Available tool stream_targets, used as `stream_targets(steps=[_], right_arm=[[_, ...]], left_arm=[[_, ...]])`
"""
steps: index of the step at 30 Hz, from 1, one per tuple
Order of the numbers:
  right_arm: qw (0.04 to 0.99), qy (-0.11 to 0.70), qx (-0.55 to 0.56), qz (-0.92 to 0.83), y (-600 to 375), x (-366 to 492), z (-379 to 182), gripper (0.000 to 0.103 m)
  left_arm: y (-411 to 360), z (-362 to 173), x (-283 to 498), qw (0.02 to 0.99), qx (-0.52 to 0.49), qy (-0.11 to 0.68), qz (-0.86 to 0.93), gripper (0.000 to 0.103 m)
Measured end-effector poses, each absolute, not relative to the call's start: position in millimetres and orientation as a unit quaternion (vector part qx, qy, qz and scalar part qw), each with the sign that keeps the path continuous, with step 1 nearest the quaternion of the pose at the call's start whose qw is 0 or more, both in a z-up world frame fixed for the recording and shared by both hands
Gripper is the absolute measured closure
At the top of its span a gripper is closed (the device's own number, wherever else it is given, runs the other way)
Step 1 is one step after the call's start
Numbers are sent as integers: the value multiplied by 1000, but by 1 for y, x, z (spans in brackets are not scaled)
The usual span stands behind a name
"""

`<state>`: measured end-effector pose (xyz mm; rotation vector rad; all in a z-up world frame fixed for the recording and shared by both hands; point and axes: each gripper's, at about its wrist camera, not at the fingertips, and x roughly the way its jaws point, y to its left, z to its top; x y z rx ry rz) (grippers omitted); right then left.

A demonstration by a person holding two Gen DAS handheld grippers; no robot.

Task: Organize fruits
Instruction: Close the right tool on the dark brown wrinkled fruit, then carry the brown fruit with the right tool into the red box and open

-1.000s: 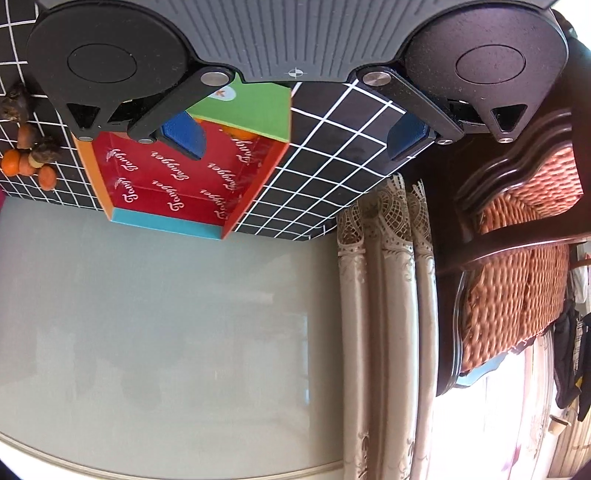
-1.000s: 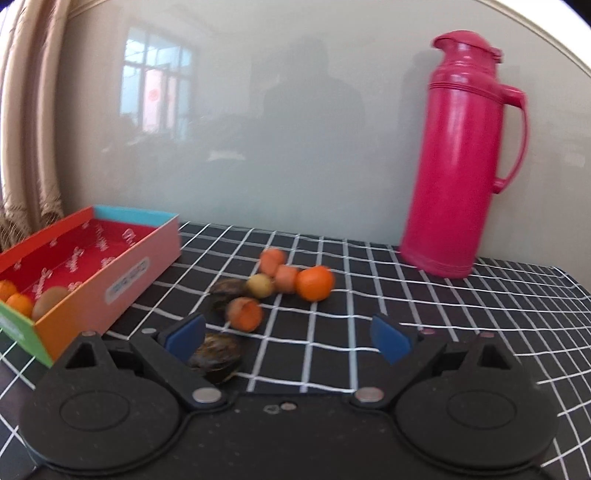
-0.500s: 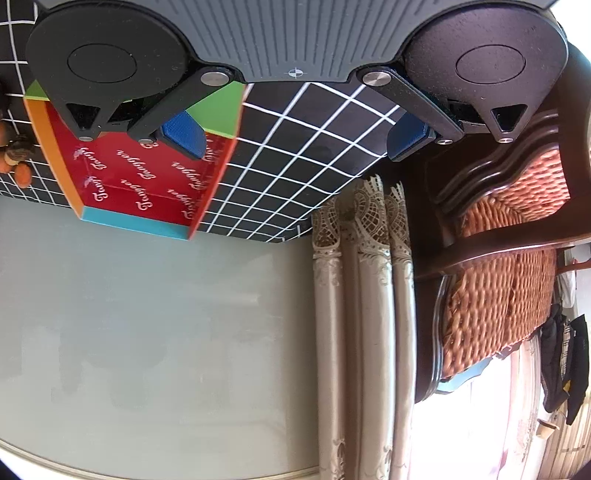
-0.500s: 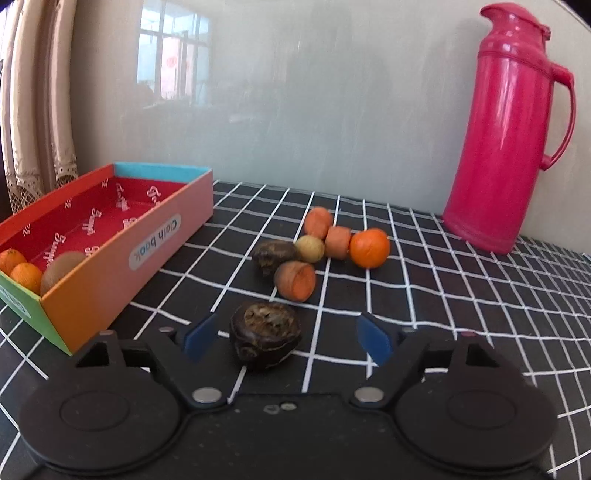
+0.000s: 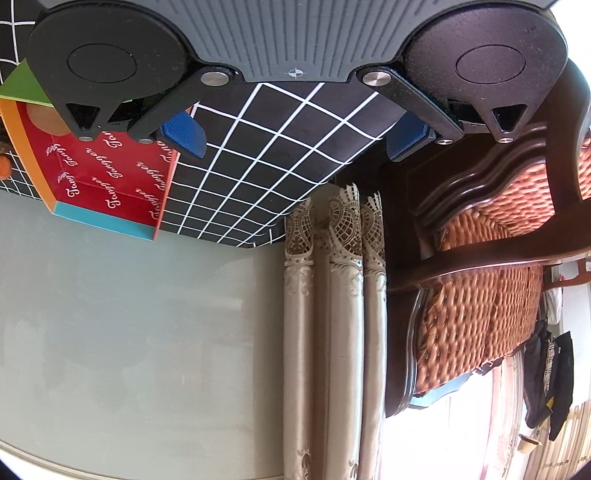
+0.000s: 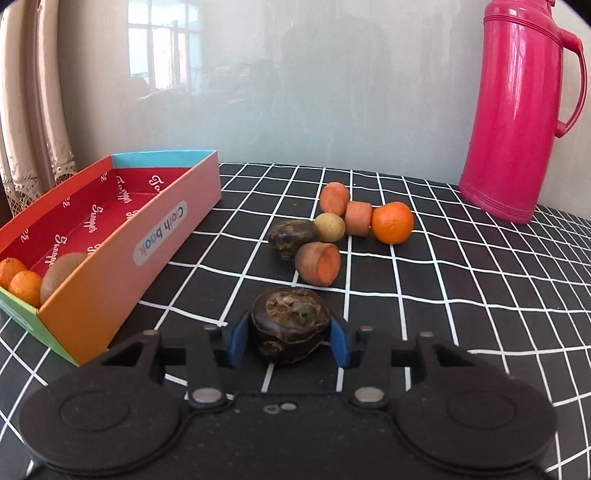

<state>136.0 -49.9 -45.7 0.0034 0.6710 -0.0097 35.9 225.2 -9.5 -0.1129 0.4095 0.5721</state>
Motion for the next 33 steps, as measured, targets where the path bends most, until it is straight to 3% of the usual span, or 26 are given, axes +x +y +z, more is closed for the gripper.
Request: stream_targets(steps=[33], right_arm=[[970,228,9,79,45,127,0,60]], left_arm=[[264,-25,15,929,-37,219,295,0]])
